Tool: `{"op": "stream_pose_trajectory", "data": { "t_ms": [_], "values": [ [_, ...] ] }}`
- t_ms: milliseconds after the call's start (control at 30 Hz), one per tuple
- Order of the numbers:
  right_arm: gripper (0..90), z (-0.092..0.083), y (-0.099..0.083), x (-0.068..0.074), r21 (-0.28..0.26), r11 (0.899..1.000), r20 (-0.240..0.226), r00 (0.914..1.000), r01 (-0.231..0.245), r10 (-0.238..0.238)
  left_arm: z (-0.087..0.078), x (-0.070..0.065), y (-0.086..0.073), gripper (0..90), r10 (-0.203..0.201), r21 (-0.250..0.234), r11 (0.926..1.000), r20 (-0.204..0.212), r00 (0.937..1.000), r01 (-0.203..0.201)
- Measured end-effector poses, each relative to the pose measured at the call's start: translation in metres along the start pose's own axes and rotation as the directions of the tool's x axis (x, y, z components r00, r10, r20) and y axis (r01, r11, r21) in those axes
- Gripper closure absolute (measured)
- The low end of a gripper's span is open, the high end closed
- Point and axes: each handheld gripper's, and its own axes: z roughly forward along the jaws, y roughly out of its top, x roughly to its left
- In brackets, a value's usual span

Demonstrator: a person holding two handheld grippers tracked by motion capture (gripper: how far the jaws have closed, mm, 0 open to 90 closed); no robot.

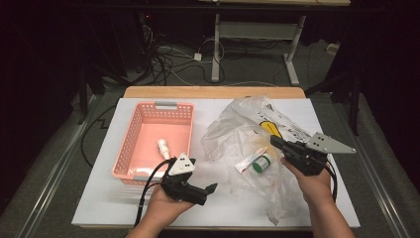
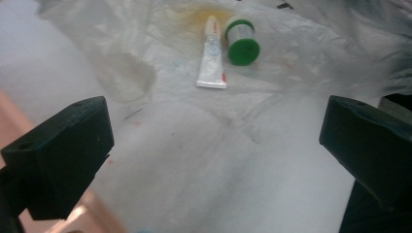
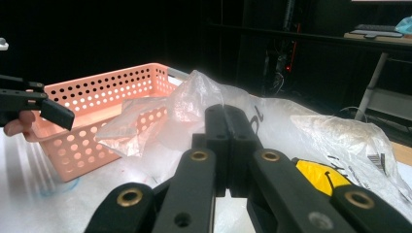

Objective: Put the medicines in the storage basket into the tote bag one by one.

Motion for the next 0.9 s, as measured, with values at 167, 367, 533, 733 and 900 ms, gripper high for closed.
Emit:
{"op": "stream_pose_trajectory", "data": {
  "t_ms": [167,367,533,733,900],
  "values": [
    [90.0,-0.001,0.000,0.000,-0.004,1.000,-0.001,1.0000,0.002,-0.002,-0.009,0.013,-0.003,0.0,-0.034,-0.009,0.9994,-0.032,0.9989,0.034],
    [90.0,-0.001,0.000,-0.001,-0.003,1.000,0.000,1.0000,0.004,-0.004,-0.017,0.027,-0.007,0.0,-0.040,0.007,0.9991,-0.095,0.9947,0.041],
    [90.0,-0.001,0.000,-0.001,-0.003,1.000,-0.001,1.0000,0.003,-0.003,-0.025,0.041,-0.010,0.0,-0.073,0.002,0.9973,-0.125,0.9895,0.074],
    [90.0,-0.001,0.000,-0.001,-0.003,1.000,0.001,1.0000,0.004,-0.004,-0.036,0.056,-0.015,0.0,-0.109,-0.008,0.9940,-0.167,0.9799,0.109],
    [90.0,-0.001,0.000,-0.001,-0.003,1.000,0.001,1.0000,0.005,-0.005,-0.044,0.069,-0.020,0.0,-0.134,-0.012,0.9909,-0.199,0.9709,0.134]
  ]
}}
